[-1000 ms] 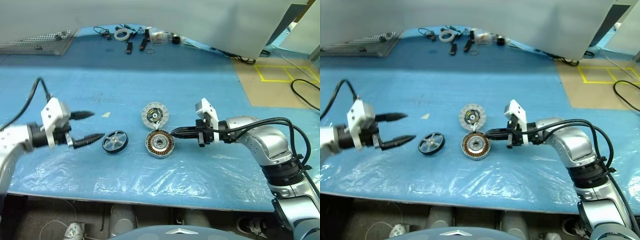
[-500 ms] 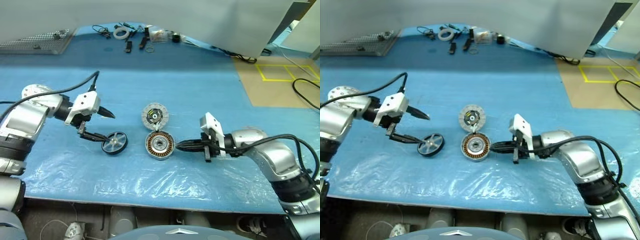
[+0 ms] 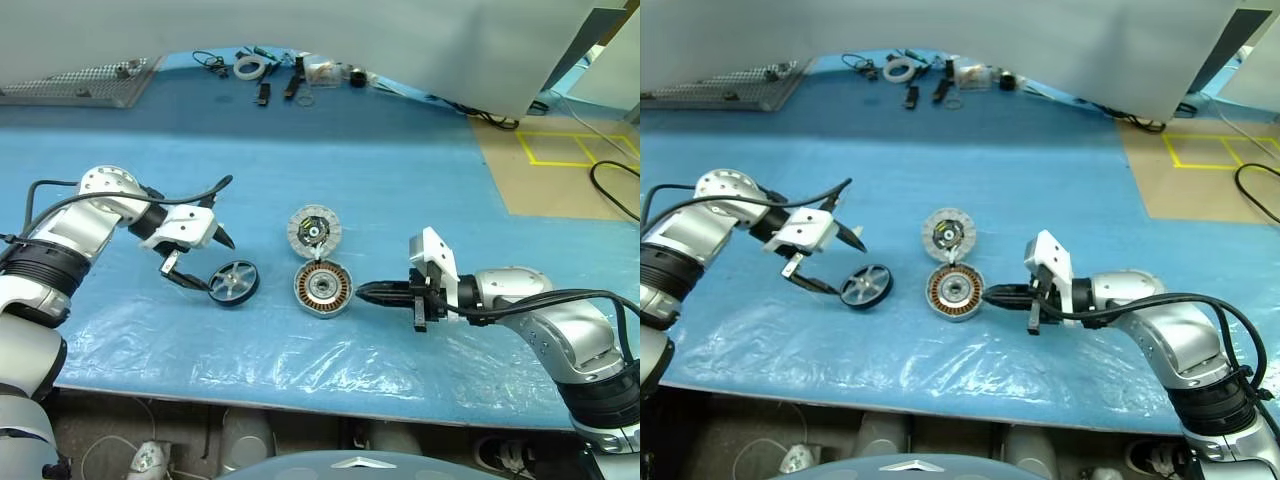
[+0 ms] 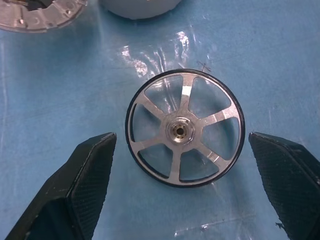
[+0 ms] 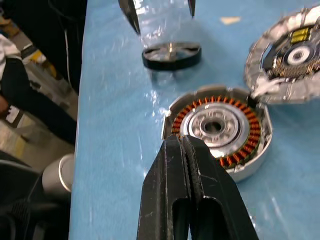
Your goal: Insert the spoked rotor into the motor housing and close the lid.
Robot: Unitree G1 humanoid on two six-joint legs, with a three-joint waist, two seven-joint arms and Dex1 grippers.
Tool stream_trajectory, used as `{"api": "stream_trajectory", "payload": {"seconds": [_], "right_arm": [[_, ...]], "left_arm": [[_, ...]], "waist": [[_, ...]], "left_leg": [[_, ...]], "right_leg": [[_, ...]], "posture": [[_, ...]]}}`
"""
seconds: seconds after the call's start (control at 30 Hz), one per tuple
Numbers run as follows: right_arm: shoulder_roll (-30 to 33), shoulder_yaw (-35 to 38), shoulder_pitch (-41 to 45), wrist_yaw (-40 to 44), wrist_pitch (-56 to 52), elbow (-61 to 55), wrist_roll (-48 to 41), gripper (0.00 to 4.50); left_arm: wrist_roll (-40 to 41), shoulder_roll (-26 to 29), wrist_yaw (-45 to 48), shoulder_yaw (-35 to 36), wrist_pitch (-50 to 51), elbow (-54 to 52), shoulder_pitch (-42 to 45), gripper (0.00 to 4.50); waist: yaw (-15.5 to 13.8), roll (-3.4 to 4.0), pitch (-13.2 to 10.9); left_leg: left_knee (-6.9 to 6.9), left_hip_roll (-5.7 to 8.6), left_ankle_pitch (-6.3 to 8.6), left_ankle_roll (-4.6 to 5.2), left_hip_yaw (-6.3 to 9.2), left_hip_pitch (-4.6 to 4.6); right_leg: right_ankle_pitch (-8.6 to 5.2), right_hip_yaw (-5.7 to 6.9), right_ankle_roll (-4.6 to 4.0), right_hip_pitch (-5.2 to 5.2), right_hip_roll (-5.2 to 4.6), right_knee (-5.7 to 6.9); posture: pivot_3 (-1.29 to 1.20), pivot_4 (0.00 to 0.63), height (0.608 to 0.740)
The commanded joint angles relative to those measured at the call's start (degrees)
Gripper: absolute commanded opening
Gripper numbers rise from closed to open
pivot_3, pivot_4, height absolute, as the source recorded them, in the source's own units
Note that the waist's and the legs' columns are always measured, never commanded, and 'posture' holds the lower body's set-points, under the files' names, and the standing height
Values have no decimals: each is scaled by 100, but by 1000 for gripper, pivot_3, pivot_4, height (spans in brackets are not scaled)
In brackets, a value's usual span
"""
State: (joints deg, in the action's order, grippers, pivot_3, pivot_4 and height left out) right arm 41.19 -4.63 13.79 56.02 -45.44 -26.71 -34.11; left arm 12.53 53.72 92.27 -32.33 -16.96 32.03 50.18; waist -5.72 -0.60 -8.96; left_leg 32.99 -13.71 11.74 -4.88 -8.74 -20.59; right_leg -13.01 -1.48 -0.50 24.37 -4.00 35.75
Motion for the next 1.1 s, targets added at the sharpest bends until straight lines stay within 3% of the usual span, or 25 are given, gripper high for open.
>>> {"api": "stream_trajectory", "payload": {"seconds": [0.03,0.23,0.43,0.77,0.97,1.1], "right_arm": [[-251,141,92,-22,314,-192,-208,19],[-834,239,-278,154,825,-123,-595,19],[-955,-282,-387,299,1914,339,371,19],[-733,-344,-183,-246,900,-967,-158,19],[-742,-547,-512,-343,1031,-954,6,19],[-741,-523,-277,-271,1071,-631,37,19]], "left_arm": [[-15,-84,23,3,-191,300,172,4500],[50,-209,23,136,-166,377,61,4500],[60,-177,23,264,-116,199,-163,4500],[-379,-592,23,603,-353,602,17,4500],[-633,-669,23,444,-674,898,180,4500],[-688,-646,23,235,-806,1027,303,4500]], "waist": [[1,0,0],[-2,-2,0],[18,-1,0],[4,-1,0],[2,-2,0],[18,-2,1]], "left_leg": [[0,0,0,0,0,1],[0,1,0,0,4,-6],[1,6,0,0,5,-7],[0,8,0,0,9,-7],[-1,8,0,0,12,-9],[2,8,0,0,12,-6]], "right_leg": [[0,1,0,0,0,1],[0,8,1,0,-4,0],[0,12,0,0,-14,1],[2,12,3,-1,-14,1],[2,14,4,-1,-14,-1],[3,12,5,-2,-14,1]], "posture": [[0,150,740],[0,150,740],[0,150,740],[0,150,740],[0,150,740],[0,150,740]]}}
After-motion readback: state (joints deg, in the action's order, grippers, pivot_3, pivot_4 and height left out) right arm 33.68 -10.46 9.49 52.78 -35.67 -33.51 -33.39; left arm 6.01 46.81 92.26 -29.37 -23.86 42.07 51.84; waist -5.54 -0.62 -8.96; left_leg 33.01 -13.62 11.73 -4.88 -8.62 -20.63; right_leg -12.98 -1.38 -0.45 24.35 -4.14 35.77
